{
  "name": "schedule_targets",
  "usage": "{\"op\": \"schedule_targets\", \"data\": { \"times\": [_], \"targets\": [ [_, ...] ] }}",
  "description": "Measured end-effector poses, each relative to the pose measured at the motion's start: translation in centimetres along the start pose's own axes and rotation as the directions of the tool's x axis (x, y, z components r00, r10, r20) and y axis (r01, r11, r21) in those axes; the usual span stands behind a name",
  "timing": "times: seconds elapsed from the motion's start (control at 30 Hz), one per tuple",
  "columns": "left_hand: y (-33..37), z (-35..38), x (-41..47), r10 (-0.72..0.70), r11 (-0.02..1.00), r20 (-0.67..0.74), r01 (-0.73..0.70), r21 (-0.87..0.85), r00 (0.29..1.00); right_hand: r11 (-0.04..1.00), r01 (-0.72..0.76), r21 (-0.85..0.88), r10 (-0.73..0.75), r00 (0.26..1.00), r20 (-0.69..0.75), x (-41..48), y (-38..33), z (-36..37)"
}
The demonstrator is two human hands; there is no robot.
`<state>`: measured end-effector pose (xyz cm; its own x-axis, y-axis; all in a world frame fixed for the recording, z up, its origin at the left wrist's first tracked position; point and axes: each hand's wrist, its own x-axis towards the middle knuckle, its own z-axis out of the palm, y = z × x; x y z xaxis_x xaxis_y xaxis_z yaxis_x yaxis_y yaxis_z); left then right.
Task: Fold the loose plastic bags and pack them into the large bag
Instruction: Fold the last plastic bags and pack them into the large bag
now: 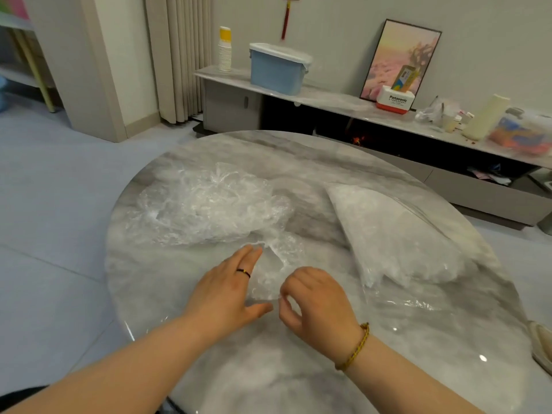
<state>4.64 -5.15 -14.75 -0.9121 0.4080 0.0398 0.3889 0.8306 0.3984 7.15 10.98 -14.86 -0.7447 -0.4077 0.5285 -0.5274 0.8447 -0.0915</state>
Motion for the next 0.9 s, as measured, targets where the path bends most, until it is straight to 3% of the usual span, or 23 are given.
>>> {"op": "schedule_targets", "data": {
  "times": [0.17, 0.23, 0.37, 0.5, 0.67, 0.9],
  "targets": [
    [-0.2, 1.0, -0.6, 0.047, 0.999, -0.084, -0.047, -0.001, 0.995, 0.996, 0.041, 0.074, -0.048, 0.994, 0.102, -2.5, -1.2, -1.3],
    [-1.1, 1.0, -0.7, 0.136, 0.991, -0.167, -0.136, 0.010, 0.977, 0.994, 0.063, 0.092, -0.078, 0.982, 0.173, -3.3, -1.2, -1.6],
    [-2.6, 1.3, -1.3, 0.325, 0.943, -0.085, -0.315, 0.108, 0.942, 0.992, 0.032, 0.120, -0.063, 0.962, 0.266, -4.4, -0.7, -1.6],
    [-3.1, 1.5, -1.7, 0.397, 0.914, -0.046, -0.390, 0.110, 0.917, 0.997, 0.009, 0.077, -0.036, 0.937, 0.348, -5.0, -0.2, -1.4],
    [-3.7, 1.0, -2.2, 0.224, 0.973, 0.060, -0.226, 0.036, 0.973, 0.994, -0.083, 0.069, 0.046, 0.907, 0.419, -5.8, 1.0, -1.0],
    [-2.9, 0.0, -2.7, 0.123, 0.985, 0.157, -0.102, -0.136, 0.980, 0.846, -0.469, 0.254, 0.317, 0.824, 0.469, -6.3, 1.9, -2.2]
  ]
}}
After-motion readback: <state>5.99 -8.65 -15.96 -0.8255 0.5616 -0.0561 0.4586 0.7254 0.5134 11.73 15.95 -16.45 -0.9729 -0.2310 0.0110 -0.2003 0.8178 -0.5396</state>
